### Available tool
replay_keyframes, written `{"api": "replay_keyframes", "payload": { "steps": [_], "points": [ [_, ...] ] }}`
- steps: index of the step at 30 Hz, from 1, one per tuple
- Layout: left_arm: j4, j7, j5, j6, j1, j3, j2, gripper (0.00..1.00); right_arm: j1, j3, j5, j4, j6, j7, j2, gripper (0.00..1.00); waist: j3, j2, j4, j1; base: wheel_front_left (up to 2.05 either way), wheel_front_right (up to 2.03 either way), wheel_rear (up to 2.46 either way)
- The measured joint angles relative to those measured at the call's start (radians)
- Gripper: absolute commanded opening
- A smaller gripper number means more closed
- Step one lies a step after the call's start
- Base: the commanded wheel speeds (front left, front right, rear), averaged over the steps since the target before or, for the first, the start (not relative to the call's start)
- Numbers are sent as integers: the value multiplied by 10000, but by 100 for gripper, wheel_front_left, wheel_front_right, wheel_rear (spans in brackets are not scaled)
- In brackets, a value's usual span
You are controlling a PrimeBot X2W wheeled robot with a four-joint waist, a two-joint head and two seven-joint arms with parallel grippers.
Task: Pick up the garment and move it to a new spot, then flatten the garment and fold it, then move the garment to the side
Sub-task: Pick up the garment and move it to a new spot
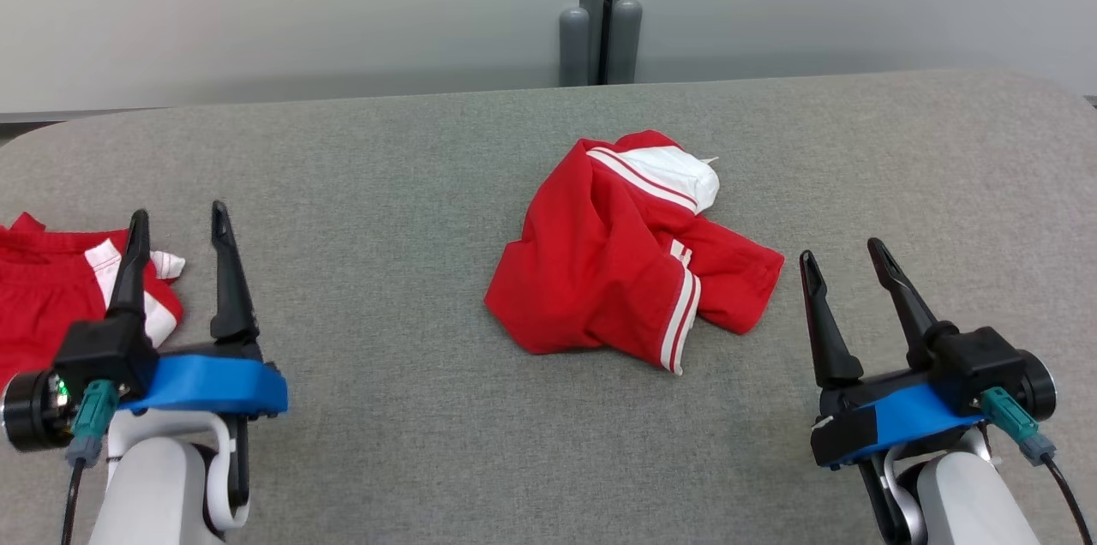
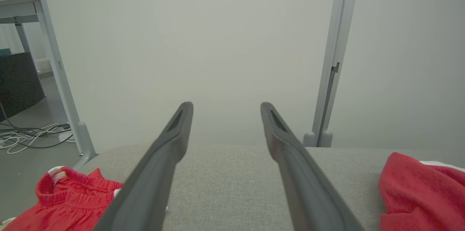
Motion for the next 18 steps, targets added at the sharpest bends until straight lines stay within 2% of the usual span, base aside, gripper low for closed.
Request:
{"api": "replay_keyframes", "payload": {
  "steps": [6,11,18],
  "points": [
    [173,0,251,-180,838,644,-104,100,282,-79,-92,261,0,0,2,100,-213,0,298,0,0,0,0],
    [546,0,374,-658,1298,738,-334,100,467,-144,-150,575,0,0,2,100,-456,-1,408,0,0,0,0],
    [1039,0,594,-974,1581,819,-520,100,662,-155,-188,1212,0,0,2,100,-746,0,403,0,0,0,0]
  ]
}}
